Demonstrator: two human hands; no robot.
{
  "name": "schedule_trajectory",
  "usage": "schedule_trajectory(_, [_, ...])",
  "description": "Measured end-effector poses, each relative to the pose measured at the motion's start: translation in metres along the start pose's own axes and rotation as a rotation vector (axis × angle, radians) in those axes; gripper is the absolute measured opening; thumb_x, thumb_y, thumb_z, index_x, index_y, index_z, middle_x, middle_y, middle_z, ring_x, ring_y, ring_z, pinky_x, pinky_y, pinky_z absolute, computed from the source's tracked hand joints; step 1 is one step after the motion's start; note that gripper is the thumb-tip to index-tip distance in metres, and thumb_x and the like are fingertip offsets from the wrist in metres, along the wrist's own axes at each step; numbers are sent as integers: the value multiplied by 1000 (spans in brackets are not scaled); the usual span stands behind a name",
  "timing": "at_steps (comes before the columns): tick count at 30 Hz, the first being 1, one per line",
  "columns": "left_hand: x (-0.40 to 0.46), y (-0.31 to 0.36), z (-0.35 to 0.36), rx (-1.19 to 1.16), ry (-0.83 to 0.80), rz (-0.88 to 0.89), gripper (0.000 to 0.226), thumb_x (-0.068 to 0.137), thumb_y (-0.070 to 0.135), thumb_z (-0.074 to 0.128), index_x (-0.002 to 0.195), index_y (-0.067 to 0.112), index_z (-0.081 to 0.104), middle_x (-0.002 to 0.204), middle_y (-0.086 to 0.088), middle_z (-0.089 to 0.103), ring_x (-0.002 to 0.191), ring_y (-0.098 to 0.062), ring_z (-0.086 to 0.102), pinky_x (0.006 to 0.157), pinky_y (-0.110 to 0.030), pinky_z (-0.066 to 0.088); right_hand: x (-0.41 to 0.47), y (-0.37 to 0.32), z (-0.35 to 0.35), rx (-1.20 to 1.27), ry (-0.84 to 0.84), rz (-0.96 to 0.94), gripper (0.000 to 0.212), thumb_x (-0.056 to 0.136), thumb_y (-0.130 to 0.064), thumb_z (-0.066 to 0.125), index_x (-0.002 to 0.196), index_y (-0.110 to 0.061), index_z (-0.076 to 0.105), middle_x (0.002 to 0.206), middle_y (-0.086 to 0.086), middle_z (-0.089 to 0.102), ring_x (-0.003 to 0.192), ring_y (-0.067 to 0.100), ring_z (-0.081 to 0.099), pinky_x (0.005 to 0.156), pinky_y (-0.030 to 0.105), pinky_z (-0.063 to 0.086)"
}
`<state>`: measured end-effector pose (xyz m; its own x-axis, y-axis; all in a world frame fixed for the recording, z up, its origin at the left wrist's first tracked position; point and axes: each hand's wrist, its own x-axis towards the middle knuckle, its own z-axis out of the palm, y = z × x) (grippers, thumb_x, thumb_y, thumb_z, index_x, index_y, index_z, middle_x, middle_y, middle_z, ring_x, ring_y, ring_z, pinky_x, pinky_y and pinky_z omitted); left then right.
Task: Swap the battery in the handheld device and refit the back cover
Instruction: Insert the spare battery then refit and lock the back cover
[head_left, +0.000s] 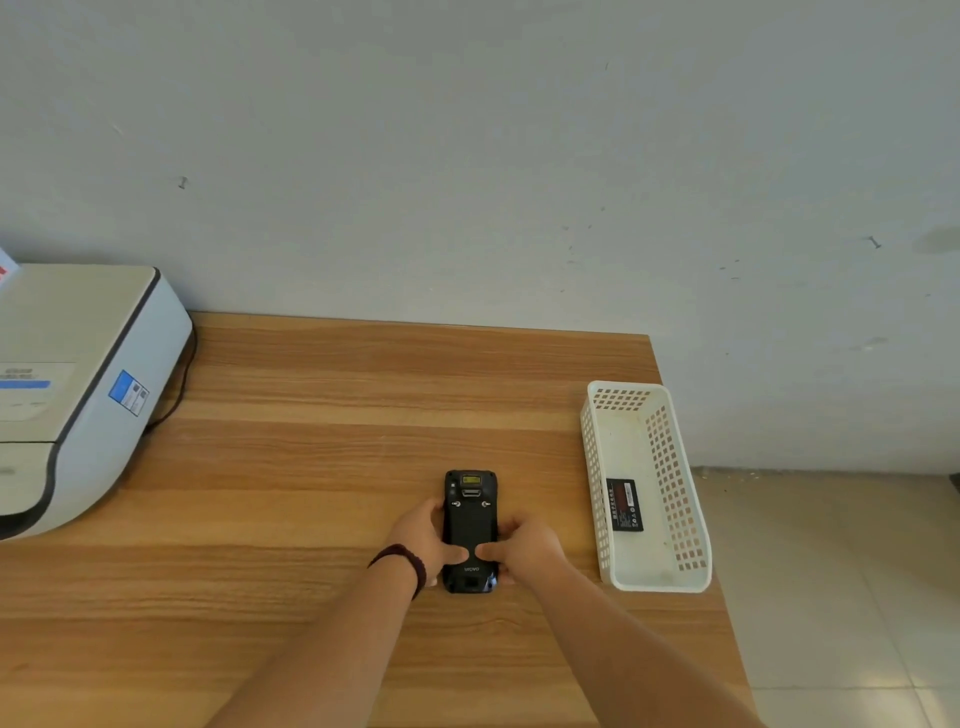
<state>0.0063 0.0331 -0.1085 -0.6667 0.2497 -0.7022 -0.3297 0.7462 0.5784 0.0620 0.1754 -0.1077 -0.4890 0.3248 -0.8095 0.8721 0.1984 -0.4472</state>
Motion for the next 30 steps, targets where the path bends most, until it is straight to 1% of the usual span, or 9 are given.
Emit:
schedule_trajectory(4, [-1,-6,6,92,79,76,73,71,18,81,134,22,45,109,-2,64,96,-19,61,84,-37,54,1,7,3,2,12,-23,36,78,-18,80,102,-19,53,94,4,69,81,22,72,76,41,61])
schedule_trajectory(6, [-1,-6,6,111,96,93,71,71,20,81,133,24,46,109,-2,65,98,-19,61,88,-39,52,2,8,5,0,28,-37,34,79,-19,79,103,-19,55,93,4,70,81,21,72,76,41,61])
schedule_trajectory(9, [-6,-5,4,114,76,99,73,72,21,80,135,25,44,110,-3,65,96,-20,62,80,-36,55,-1,12,6,5,43,-30,38,80,-25,79,110,-19,57,95,3,70,82,19,72,77,39,61])
schedule_trajectory(12, [-13,-9,1,33,-10,41,81,73,16,80,141,27,37,104,1,60,88,-17,61,55,-26,53,-4,18,5,26,33,-47,44,77,-24,82,114,-19,58,97,0,69,83,16,71,79,36,61])
schedule_trajectory(17, [-16,-16,2,104,9,69,81,71,15,81,140,23,39,89,5,59,76,-15,60,75,-34,56,-5,28,3,5,-8,-95,45,76,-11,81,114,-18,58,92,-1,65,79,14,70,78,35,61])
schedule_trajectory(22, [-14,-10,-2,158,-30,52,80,68,17,84,137,20,43,95,3,62,85,-16,62,77,-31,55,-3,25,2,-37,-13,-98,46,74,-13,82,113,-18,58,93,0,65,82,17,71,77,37,61])
schedule_trajectory(25, [-9,0,-9,98,-50,-11,65,70,29,82,125,19,49,102,1,63,89,-17,63,66,-30,54,0,13,-3,-9,12,-94,49,71,-19,85,112,-20,57,95,-1,67,83,14,70,77,34,61])
schedule_trajectory(28, [0,6,-9,93,28,-15,41,80,38,72,111,16,57,100,-1,66,89,-20,65,79,-37,56,6,1,-6,19,79,-97,40,75,-28,82,106,-20,59,95,-2,69,81,14,69,75,30,59])
schedule_trajectory(30, [1,8,-6,131,78,-2,18,84,30,69,93,22,56,91,2,64,88,-19,64,85,-38,55,10,-2,-4,-9,120,-91,28,81,-29,77,100,-21,59,92,0,70,78,14,67,76,31,59])
